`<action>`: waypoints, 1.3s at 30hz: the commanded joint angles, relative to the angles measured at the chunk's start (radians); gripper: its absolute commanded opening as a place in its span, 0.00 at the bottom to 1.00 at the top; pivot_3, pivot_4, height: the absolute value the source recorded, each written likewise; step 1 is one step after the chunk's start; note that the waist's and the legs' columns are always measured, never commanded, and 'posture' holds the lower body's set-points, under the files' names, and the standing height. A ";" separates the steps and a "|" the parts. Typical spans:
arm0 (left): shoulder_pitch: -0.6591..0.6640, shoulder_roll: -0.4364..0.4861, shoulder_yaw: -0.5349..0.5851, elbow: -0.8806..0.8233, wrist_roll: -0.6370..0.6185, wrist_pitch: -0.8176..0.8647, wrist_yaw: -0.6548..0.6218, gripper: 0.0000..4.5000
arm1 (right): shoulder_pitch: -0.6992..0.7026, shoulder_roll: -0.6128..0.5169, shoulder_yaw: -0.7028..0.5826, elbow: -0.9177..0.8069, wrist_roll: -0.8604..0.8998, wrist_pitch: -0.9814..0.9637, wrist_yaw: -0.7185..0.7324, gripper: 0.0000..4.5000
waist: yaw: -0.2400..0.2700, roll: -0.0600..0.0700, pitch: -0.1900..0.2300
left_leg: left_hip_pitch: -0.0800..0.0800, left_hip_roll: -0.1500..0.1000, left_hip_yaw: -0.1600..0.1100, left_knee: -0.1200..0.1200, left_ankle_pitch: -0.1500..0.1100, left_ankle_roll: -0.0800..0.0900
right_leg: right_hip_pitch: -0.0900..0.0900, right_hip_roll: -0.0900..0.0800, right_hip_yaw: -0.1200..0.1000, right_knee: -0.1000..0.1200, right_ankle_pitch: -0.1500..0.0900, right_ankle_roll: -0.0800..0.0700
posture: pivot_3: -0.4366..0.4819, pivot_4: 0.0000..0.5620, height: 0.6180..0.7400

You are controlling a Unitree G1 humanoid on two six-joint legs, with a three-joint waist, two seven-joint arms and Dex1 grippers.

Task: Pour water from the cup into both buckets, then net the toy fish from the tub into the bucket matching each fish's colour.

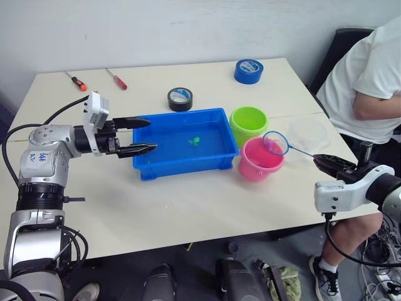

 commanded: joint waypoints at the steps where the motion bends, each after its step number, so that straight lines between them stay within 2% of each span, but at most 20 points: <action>1: -0.022 -0.004 0.008 0.006 0.002 -0.018 -0.007 0.98 | -0.014 0.004 -0.054 -0.008 -0.027 -0.053 -0.029 0.00 | 0.000 0.000 0.000 | 0.000 0.000 0.000 0.000 0.000 0.000 | 0.000 0.000 0.000 0.000 0.000 0.000 | 0.48 0.27 0.92; 7: -0.030 -0.011 0.006 0.019 0.009 -0.028 -0.010 0.98 | 0.018 0.033 -0.072 -0.041 -0.100 -0.085 -0.036 0.00 | 0.001 0.000 0.000 | 0.000 0.000 0.000 0.000 0.000 0.000 | 0.000 0.000 0.000 0.000 0.000 0.000 | 0.48 0.27 0.92; 16: -0.041 -0.020 0.003 0.037 0.017 -0.043 -0.014 0.98 | 0.029 0.135 -0.061 -0.127 -0.232 -0.065 -0.047 0.00 | 0.000 0.000 0.000 | 0.000 0.000 0.000 0.002 0.000 -0.001 | 0.000 0.000 0.000 0.002 0.000 0.000 | 0.48 0.27 0.92; 30: -0.054 -0.031 0.003 0.061 0.028 -0.062 -0.020 0.98 | 0.090 0.207 -0.051 -0.173 -0.388 -0.095 -0.085 0.00 | 0.000 0.000 0.000 | 0.001 0.000 0.000 0.003 0.000 -0.001 | 0.001 0.000 0.000 0.003 0.000 0.000 | 0.48 0.27 0.92; 36: -0.049 -0.030 0.006 0.058 0.028 -0.062 -0.018 0.98 | 0.081 0.229 -0.051 -0.170 -0.381 -0.085 -0.088 0.00 | 0.000 0.000 0.000 | 0.001 0.000 0.000 0.003 0.000 -0.001 | 0.001 0.000 0.000 0.004 0.000 0.000 | 0.48 0.27 0.92; 39: -0.046 -0.027 0.010 0.057 0.027 -0.059 -0.015 0.98 | 0.031 0.255 -0.056 -0.185 -0.329 -0.047 -0.082 0.00 | -0.001 0.000 0.000 | 0.001 0.000 0.000 0.003 0.000 -0.001 | 0.001 0.000 0.000 0.004 0.000 0.000 | 0.48 0.27 0.92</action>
